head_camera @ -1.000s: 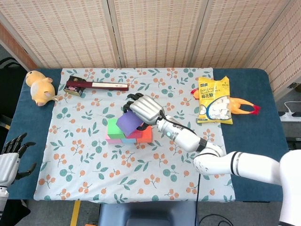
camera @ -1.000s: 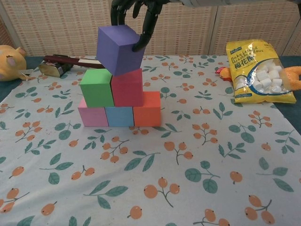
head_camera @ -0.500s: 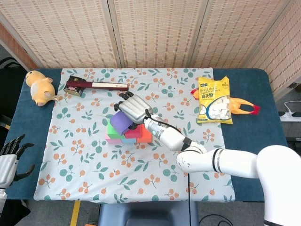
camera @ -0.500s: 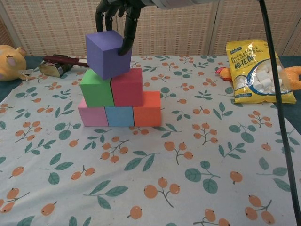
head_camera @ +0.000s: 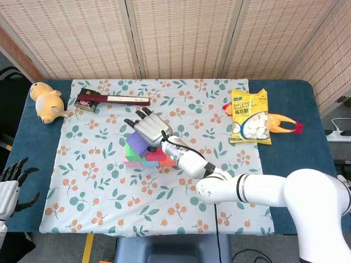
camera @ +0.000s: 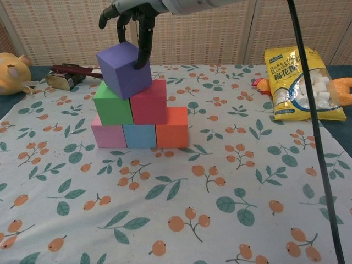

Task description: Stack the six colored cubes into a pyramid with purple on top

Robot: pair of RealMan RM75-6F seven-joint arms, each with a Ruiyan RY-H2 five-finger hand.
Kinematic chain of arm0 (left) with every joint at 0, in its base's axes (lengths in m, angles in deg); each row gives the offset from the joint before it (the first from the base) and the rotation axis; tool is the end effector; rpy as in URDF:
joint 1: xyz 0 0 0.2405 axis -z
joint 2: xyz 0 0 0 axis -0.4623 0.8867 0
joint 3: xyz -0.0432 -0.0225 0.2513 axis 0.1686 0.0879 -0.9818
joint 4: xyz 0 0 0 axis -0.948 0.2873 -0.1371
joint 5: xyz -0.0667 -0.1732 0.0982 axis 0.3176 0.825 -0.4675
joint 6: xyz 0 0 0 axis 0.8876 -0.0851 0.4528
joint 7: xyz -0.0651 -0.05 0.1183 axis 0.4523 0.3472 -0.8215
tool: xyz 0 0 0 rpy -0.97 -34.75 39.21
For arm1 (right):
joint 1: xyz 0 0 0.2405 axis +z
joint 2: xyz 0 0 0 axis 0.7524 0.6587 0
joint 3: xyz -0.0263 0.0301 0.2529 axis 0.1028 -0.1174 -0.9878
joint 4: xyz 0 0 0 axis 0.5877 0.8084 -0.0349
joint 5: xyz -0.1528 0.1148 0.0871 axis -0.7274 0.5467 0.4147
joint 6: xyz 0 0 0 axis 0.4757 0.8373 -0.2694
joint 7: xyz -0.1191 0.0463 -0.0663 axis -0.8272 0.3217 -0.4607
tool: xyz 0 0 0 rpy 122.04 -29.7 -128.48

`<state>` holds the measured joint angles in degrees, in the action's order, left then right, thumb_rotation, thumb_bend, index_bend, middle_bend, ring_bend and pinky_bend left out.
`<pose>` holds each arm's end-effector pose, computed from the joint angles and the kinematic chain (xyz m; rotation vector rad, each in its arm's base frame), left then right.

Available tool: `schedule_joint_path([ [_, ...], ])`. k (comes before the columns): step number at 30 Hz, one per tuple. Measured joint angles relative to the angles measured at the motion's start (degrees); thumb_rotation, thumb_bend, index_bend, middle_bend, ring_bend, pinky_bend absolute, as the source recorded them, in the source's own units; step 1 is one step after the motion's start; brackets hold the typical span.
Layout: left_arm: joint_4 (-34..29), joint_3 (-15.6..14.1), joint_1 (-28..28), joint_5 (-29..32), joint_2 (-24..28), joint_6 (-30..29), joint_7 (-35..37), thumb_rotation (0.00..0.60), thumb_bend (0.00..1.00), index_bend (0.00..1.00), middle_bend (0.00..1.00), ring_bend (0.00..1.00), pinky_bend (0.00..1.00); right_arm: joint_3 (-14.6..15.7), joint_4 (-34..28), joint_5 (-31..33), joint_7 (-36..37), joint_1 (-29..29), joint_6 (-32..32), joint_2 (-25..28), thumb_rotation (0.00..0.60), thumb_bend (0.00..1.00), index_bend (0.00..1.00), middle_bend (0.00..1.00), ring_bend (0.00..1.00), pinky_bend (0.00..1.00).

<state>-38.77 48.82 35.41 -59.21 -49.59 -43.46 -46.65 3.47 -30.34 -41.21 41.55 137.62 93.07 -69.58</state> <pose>-0.3213 0.1965 0.1694 -1.3782 -1.0075 -0.8615 0.0832 -0.4092 0.0103 2.2046 -0.6503 0.8475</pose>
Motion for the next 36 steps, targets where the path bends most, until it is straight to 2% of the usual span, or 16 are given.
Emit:
schedule_joint_path([
  [6, 0.21, 0.08, -0.07, 0.08, -0.09, 0.01, 0.04, 0.6, 0.33, 0.23, 0.0, 0.0, 0.09, -0.06, 0.13, -1.27, 1.71, -0.43, -0.5, -0.06, 0.6, 0.01, 0.0, 0.06, 0.0, 0.0],
  [14, -0.03, 0.12, -0.42, 0.36, 0.22, -0.24, 0.12, 0.6, 0.33, 0.23, 0.0, 0.0, 0.09, -0.8, 0.36, -7.4, 5.12, -1.86, -3.46, 1.47, 0.6, 0.0, 0.0, 0.06, 0.0, 0.0],
  [23, -0.4, 0.1, -0.66, 0.75, 0.26, -0.16, -0.22, 0.6, 0.33, 0.23, 0.0, 0.0, 0.09, 0.14, 4.78, -16.55, 9.0, -3.26, -8.44, 1.44, 0.6, 0.0, 0.0, 0.06, 0.0, 0.0],
  [29, -0.49, 0.19, -0.8, 0.97, 0.18, -0.23, -0.3, 0.6, 0.33, 0.23, 0.0, 0.0, 0.08, 0.64, 7.43, -18.73, 10.35, -2.81, -10.27, -0.39, 0.6, 0.0, 0.1, 0.06, 0.0, 0.0],
  [36, -0.03, 0.21, -1.13, 1.26, 0.04, -0.33, 0.23, 0.6, 0.33, 0.23, 0.0, 0.0, 0.08, 1.46, 8.84, -19.18, 10.72, -1.77, -10.75, -1.27, 0.6, 0.0, 0.16, 0.06, 0.0, 0.0],
])
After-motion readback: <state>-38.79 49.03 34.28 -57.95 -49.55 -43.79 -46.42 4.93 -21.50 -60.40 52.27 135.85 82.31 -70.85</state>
